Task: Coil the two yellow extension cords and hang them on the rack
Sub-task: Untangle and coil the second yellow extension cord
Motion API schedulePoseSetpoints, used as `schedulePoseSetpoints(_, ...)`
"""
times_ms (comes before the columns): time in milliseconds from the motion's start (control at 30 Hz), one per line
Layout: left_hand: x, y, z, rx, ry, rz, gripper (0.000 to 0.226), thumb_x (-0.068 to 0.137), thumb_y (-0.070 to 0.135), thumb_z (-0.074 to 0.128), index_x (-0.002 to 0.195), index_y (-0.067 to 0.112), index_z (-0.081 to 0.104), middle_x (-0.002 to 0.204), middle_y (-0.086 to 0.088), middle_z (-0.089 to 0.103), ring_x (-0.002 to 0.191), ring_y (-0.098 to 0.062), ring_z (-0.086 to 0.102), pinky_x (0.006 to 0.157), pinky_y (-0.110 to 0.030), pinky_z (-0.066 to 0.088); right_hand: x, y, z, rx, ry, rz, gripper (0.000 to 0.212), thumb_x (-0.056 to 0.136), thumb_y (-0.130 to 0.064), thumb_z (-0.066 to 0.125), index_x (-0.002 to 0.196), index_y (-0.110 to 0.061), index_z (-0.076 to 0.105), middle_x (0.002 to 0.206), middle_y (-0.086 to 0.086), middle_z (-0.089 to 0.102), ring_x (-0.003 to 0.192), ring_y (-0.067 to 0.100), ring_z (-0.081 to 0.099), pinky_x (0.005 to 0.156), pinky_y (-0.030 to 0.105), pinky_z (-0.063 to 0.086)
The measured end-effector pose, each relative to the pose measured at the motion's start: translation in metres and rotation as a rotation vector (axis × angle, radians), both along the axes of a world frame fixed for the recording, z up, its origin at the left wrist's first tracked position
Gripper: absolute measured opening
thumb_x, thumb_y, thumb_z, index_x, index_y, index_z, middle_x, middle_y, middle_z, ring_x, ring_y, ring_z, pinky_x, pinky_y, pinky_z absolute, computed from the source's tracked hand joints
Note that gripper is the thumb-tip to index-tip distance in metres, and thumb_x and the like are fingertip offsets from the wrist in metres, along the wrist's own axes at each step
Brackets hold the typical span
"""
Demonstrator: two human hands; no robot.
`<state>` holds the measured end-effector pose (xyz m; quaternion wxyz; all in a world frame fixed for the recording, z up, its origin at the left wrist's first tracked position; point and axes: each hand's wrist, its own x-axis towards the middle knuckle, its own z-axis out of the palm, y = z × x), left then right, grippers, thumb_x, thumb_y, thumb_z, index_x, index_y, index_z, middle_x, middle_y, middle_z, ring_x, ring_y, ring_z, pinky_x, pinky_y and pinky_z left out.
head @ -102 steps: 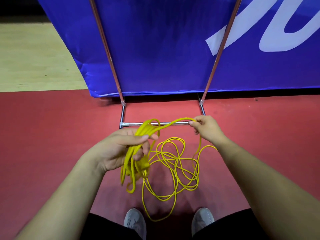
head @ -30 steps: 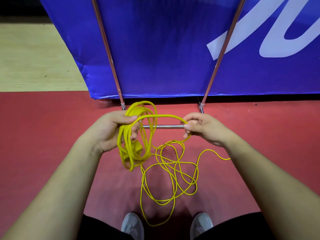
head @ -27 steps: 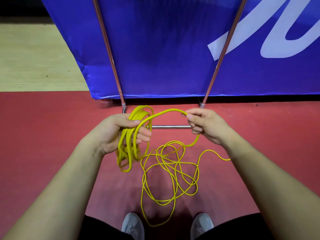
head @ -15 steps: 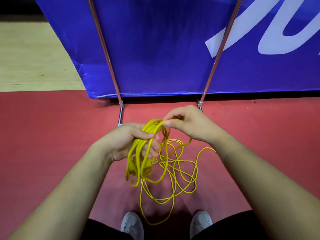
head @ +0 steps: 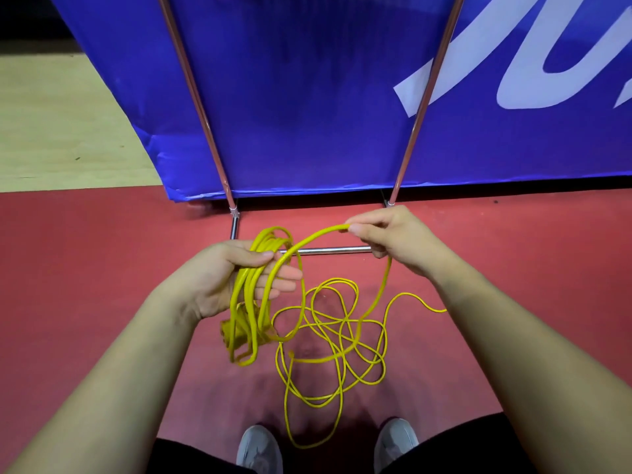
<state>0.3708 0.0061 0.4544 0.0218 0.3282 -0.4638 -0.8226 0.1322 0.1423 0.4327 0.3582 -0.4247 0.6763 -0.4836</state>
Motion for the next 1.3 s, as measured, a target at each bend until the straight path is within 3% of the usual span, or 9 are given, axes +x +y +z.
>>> schedulePoseSetpoints(100,-0.002,0.007,-0.002,-0.013,0.012,-0.048,0.025,0.077,0.009,0.055,0.097,-0.003,0.06,0.094,-0.032,0.069,0.074,-0.037,0.072,0.058,-0.035,0.059,0.019,-0.002,0.016,0.047,0.195,0.124,0.011,0.088,-0.013,0.069,0.095,-0.01,0.077,0.05,-0.016,0.057,0.046,0.003,0.045,0.053,0.022,0.038)
schedulePoseSetpoints(233,-0.004,0.013,-0.007,-0.033,0.044,-0.144,0.044,0.057,0.021,0.083,0.091,-0.003,0.069,0.095,-0.032,0.068,0.074,-0.038,0.071,0.064,-0.038,0.059,0.042,-0.013,0.025,-0.031,0.434,0.211,0.011,0.086,-0.018,0.071,0.093,-0.014,0.078,0.082,-0.006,0.076,0.078,0.003,0.068,0.073,0.025,0.052)
schedulePoseSetpoints(500,-0.009,0.013,-0.01,0.011,0.219,-0.141,0.03,0.066,0.021,0.078,0.088,0.003,0.068,0.061,-0.005,0.051,0.043,-0.015,0.047,0.047,-0.024,0.039,0.045,-0.01,0.024,-0.065,0.248,0.236,0.023,0.08,-0.018,0.077,0.09,-0.009,0.058,0.059,-0.006,0.051,0.056,0.007,0.042,0.055,0.029,0.036)
schedulePoseSetpoints(700,-0.005,0.004,-0.003,0.109,0.301,0.001,0.015,0.071,0.014,0.064,0.08,0.003,0.062,0.054,0.002,0.039,0.037,-0.007,0.034,0.043,-0.021,0.025,-0.003,-0.001,-0.029,0.284,0.398,0.341,0.031,0.085,-0.029,0.072,0.079,-0.003,0.059,0.074,0.019,0.06,0.067,0.012,0.048,0.065,0.039,0.044)
schedulePoseSetpoints(867,0.012,-0.019,0.002,0.262,0.474,0.088,0.014,0.083,0.012,0.058,0.09,0.0,0.061,0.057,0.0,0.046,0.048,-0.014,0.051,0.051,-0.024,0.044,-0.033,0.007,-0.075,0.443,0.303,0.071,0.024,0.086,-0.026,0.07,0.078,-0.005,0.061,0.088,0.02,0.071,0.07,0.019,0.057,0.073,0.042,0.051)
schedulePoseSetpoints(967,0.017,-0.022,0.007,0.161,0.421,0.27,0.021,0.066,0.015,0.072,0.083,0.003,0.069,0.059,0.001,0.054,0.074,-0.023,0.07,0.065,-0.031,0.058,-0.041,0.011,-0.095,0.496,0.317,-0.076,0.02,0.088,-0.015,0.067,0.071,-0.012,0.057,0.079,0.018,0.07,0.066,0.02,0.058,0.068,0.036,0.05)
schedulePoseSetpoints(1067,0.017,-0.023,0.011,0.052,0.35,0.405,0.027,0.053,0.021,0.075,0.077,0.009,0.074,0.077,-0.002,0.071,0.079,-0.02,0.073,0.063,-0.027,0.058,-0.039,0.016,-0.107,0.394,-0.004,-0.268,0.016,0.091,-0.001,0.06,0.081,-0.01,0.051,0.071,0.015,0.062,0.056,0.017,0.063,0.065,0.036,0.057)
schedulePoseSetpoints(1167,0.014,-0.023,0.006,-0.019,0.301,0.379,0.015,0.075,0.019,0.061,0.081,0.009,0.07,0.098,-0.012,0.074,0.066,-0.015,0.07,0.059,-0.024,0.057,-0.028,0.01,-0.106,0.345,-0.234,-0.375,0.016,0.094,-0.007,0.06,0.086,-0.011,0.047,0.064,0.012,0.062,0.045,0.017,0.057,0.047,0.026,0.051)
schedulePoseSetpoints(1300,0.006,-0.021,-0.005,-0.172,0.238,0.348,0.025,0.085,0.015,0.055,0.107,0.004,0.058,0.074,-0.001,0.067,0.053,-0.011,0.057,0.051,-0.02,0.049,-0.011,-0.007,-0.081,0.443,0.251,-0.106,0.024,0.088,-0.009,0.066,0.066,-0.011,0.058,0.056,0.003,0.059,0.036,0.006,0.044,0.037,0.016,0.033)
